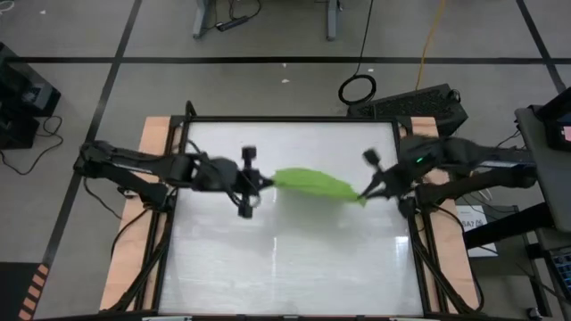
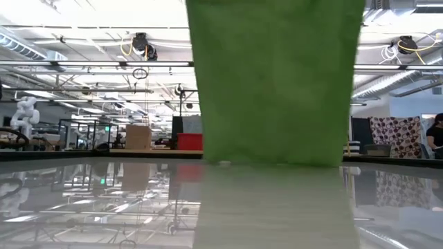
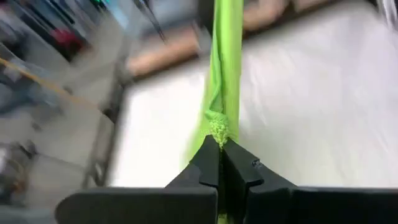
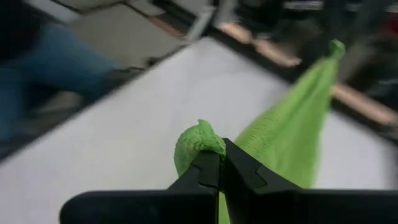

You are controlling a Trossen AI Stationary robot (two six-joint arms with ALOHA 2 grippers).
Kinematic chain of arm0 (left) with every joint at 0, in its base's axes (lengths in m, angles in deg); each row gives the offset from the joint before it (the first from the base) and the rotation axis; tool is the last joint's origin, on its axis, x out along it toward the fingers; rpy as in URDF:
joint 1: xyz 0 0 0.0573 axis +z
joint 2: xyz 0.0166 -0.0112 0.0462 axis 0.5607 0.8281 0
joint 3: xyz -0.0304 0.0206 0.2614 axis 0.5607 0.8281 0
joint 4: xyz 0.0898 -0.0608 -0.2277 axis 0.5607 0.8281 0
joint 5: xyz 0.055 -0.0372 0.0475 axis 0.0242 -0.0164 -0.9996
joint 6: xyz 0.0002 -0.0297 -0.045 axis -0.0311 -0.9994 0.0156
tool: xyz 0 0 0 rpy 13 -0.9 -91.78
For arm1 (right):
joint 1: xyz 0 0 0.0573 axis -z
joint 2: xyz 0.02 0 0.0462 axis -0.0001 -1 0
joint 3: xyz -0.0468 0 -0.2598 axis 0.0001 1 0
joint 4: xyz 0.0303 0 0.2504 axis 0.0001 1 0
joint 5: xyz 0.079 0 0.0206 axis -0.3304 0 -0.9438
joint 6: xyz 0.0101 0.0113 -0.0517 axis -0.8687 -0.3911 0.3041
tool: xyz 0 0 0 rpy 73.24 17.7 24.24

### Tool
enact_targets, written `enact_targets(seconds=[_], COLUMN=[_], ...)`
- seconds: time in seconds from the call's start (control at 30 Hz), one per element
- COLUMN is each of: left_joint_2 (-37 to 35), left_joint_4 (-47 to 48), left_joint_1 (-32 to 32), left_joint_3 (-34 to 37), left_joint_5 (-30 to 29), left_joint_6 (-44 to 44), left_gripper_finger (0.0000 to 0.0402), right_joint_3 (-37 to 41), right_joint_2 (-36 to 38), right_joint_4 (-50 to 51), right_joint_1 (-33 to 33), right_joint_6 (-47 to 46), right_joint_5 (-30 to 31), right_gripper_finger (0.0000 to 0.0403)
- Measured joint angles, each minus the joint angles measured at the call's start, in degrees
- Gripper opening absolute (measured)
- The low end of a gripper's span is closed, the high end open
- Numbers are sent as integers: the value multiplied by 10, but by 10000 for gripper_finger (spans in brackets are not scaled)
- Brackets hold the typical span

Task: Roll towel
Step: Roll the green microfiber cloth

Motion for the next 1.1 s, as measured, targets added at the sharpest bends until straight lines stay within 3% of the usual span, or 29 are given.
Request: enact_targets(seconds=[0.13,0.37,0.7,0.9,1.1], left_joint_2=[35,121,235,244,243], left_joint_4=[6,8,-14,-37,-127], left_joint_1=[-23,-47,-122,-153,-148], left_joint_3=[32,72,87,87,87], left_joint_5=[2,19,30,0,-28], left_joint_6=[-35,-100,-164,-177,-159], left_gripper_finger=[2,20,114,142,151], right_joint_3=[112,276,304,264,220], right_joint_2=[-30,-119,-300,-393,-425], right_joint_4=[-92,-382,-644,-640,-563], right_joint_1=[-46,-124,-201,-221,-242], right_joint_6=[-53,-139,-172,-177,-167], right_joint_5=[-23,-23,-25,3,49], right_gripper_finger=[0,0,0,12,106])
